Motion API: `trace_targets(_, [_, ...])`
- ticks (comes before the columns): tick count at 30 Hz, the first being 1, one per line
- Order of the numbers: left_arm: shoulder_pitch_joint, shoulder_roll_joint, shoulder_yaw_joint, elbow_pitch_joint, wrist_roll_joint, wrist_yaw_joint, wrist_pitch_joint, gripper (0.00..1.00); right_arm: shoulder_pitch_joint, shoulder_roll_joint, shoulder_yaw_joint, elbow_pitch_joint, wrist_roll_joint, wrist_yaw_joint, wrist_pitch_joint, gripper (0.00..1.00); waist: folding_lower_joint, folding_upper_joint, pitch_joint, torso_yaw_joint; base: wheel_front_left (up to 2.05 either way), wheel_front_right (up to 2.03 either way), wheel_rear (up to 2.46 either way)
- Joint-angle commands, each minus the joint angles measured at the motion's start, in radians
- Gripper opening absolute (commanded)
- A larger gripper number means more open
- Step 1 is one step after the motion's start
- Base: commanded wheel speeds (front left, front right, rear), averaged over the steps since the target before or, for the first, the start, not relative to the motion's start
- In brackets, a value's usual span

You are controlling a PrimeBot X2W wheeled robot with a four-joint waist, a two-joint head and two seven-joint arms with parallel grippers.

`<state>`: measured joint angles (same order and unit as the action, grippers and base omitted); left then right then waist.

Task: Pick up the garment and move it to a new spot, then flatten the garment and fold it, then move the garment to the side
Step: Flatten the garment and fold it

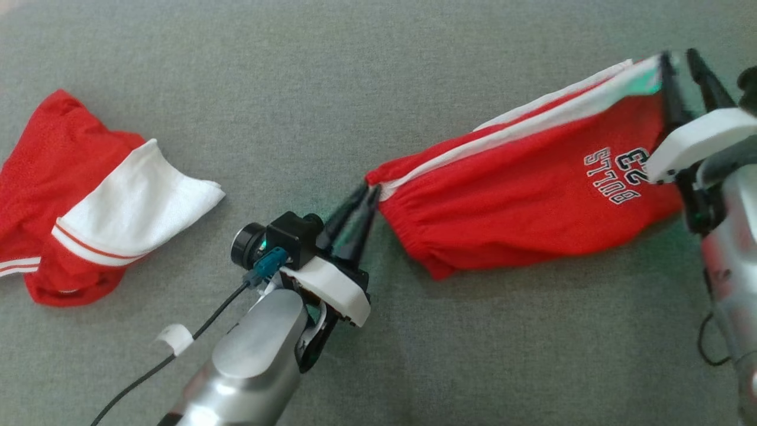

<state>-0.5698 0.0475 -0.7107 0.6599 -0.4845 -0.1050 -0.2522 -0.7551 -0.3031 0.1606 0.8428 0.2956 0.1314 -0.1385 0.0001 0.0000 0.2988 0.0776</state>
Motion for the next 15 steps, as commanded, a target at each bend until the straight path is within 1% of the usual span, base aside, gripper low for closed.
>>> trace_targets(1, [-0.023, 0.003, 0.027, -0.030, -0.006, 0.006, -0.009, 1.00, -0.012, 0.004, 0.024, -0.010, 0.021, -0.001, -0.032, 1.00, -0.0001, 0.0000, -0.010, -0.003, 0.00, 0.00, 0.00])
trace_targets(3, [-0.006, 0.003, 0.031, -0.048, -0.007, 0.019, -0.009, 1.00, 0.006, 0.004, 0.052, 0.015, 0.045, -0.001, -0.061, 1.00, -0.0001, 0.0000, -0.029, -0.005, 0.00, 0.00, 0.00])
trace_targets(6, [0.035, 0.003, 0.050, -0.097, 0.017, 0.062, -0.009, 1.00, 0.052, 0.002, 0.086, 0.034, 0.080, -0.001, -0.088, 1.00, -0.0001, 0.0000, -0.061, -0.007, 0.00, 0.00, 0.00])
trace_targets(10, [0.120, 0.003, 0.106, -0.218, 0.087, 0.136, -0.009, 1.00, 0.135, -0.009, 0.127, 0.055, 0.148, -0.001, -0.092, 1.00, -0.0001, 0.0000, -0.108, 0.001, 0.00, 0.00, 0.00])
trace_targets(11, [0.120, 0.003, 0.106, -0.218, 0.087, 0.136, -0.009, 1.00, 0.135, -0.009, 0.127, 0.055, 0.148, -0.001, -0.092, 1.00, -0.0001, 0.0000, -0.108, 0.001, 0.00, 0.00, 0.00])
trace_targets(15, [0.227, 0.003, 0.172, -0.349, 0.184, 0.199, -0.009, 1.00, 0.197, -0.034, 0.132, 0.080, 0.213, -0.001, -0.086, 1.00, -0.0001, 0.0000, -0.146, 0.022, 0.00, 0.00, 0.00])
